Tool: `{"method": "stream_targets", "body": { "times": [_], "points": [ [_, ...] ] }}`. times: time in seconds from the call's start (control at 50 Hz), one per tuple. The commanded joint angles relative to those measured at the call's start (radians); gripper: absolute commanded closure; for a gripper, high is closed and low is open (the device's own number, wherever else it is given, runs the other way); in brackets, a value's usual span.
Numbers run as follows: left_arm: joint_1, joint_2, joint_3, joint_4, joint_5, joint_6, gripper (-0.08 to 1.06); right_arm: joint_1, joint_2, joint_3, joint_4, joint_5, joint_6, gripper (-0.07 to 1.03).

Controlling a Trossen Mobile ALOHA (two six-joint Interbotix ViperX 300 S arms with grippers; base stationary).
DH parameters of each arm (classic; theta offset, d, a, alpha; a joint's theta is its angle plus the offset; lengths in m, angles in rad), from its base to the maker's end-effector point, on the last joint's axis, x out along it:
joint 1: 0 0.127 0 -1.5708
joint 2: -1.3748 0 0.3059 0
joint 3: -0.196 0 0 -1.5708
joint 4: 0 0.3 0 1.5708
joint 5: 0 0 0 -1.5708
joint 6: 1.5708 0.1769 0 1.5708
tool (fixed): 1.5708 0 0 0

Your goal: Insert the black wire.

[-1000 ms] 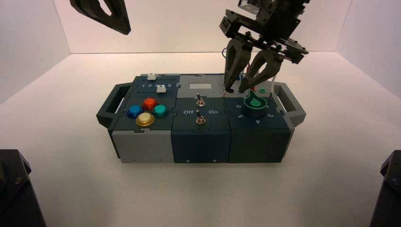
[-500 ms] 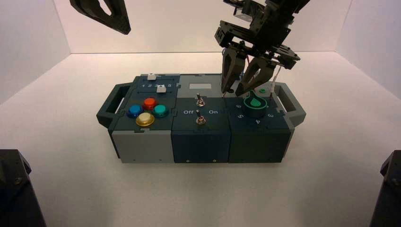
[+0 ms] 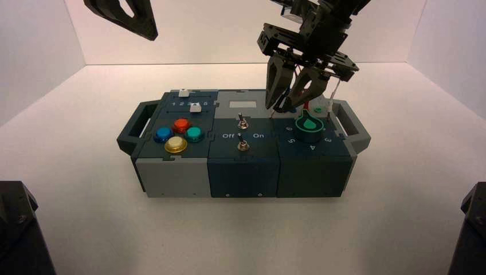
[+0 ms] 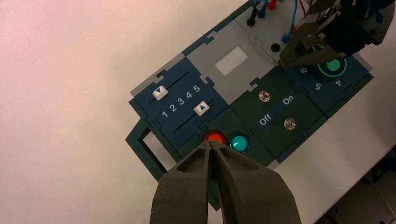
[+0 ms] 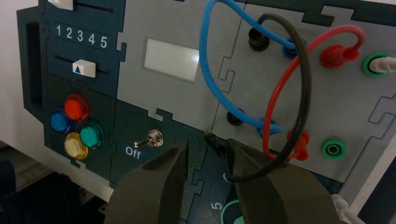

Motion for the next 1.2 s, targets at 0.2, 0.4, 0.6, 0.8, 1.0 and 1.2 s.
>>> {"method": "stream_targets", "body": {
  "times": [0.2,0.4,0.6,0.8,1.0,1.2],
  "points": [
    [-0.003,-0.009,-0.032,0.000,-0.005,0.008,1.01,-0.008,-0.011,-0.032,-0.014,-0.006,-0.006,0.54],
    [-0.003,-0.009,-0.032,-0.002,-0.003,0.008,1.01,-0.020,-0.011,-0.031,-0.025,-0.006,-0.005,0.54],
    [-0.003,-0.009,-0.032,0.000,-0.003,0.008,1.01,-0.021,-0.011,-0.035,-0.029,-0.006,-0.005,0.54],
    [-0.003,-0.009,-0.032,-0.002,-0.003,0.009,1.01,-0.021,-0.011,-0.051,-0.031,-0.006,-0.005,0.56],
    [-0.003,-0.009,-0.032,-0.002,-0.003,0.008,1.01,-0.021,-0.009,-0.054,-0.031,-0.005,-0.003,0.58],
    [-0.003,-0.009,-0.032,-0.002,-0.003,0.008,1.01,-0.021,-0.009,-0.049,-0.031,0.000,-0.003,0.59]
  ]
}}
